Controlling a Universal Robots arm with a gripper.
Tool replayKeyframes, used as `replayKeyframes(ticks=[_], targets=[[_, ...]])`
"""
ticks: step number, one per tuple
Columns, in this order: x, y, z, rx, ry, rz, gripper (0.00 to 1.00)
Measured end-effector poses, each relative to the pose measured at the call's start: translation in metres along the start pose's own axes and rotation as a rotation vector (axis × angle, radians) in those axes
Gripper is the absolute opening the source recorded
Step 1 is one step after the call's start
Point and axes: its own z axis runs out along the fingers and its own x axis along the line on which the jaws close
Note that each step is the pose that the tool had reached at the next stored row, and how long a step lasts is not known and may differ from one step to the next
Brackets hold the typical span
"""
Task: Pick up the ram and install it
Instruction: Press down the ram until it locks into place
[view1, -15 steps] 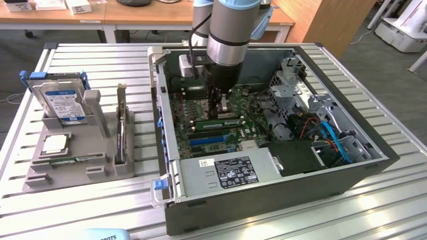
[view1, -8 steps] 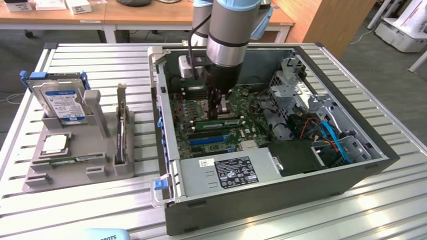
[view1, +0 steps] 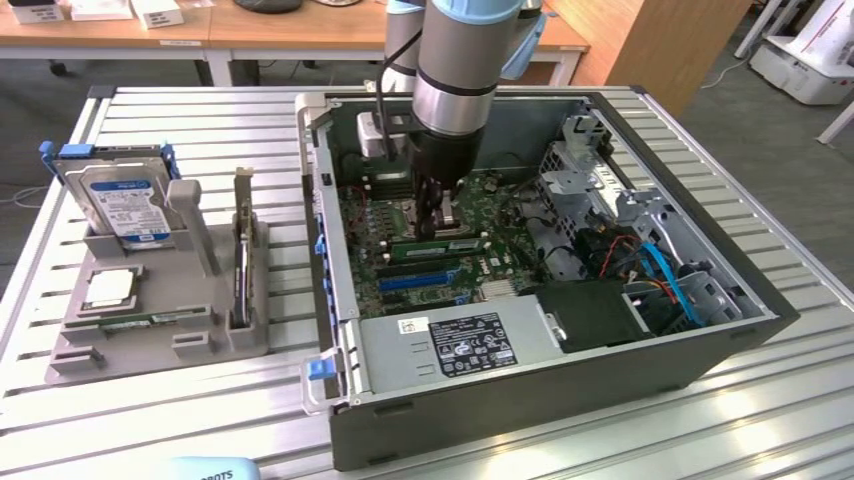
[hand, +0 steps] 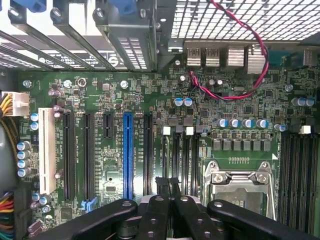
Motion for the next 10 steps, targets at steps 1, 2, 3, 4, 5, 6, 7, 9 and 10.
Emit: replayKeyframes(ticks=[1, 2, 3, 4, 5, 6, 7, 9, 10], targets=[[0.0001, 0.0000, 0.0007, -0.0001, 0.0003, 0.000, 0.10], [0.0000, 0.0000, 0.0016, -0.0001, 0.0003, 0.000, 0.10], [0.0000, 0.0000, 0.0024, -0.0002, 0.0002, 0.000, 0.10], [0.0001, 0.0000, 0.0031, -0.0002, 0.0003, 0.000, 0.10], [0.0001, 0.0000, 0.0038, -0.0002, 0.0003, 0.000, 0.10], [0.0000, 0.0000, 0.0044, -0.0001, 0.0003, 0.000, 0.10], [0.0001, 0.0000, 0.0048, -0.0002, 0.0004, 0.000, 0.10], [0.0001, 0.0000, 0.0047, -0.0003, 0.0005, 0.000, 0.10], [0.0001, 0.0000, 0.0048, -0.0003, 0.0005, 0.000, 0.10]])
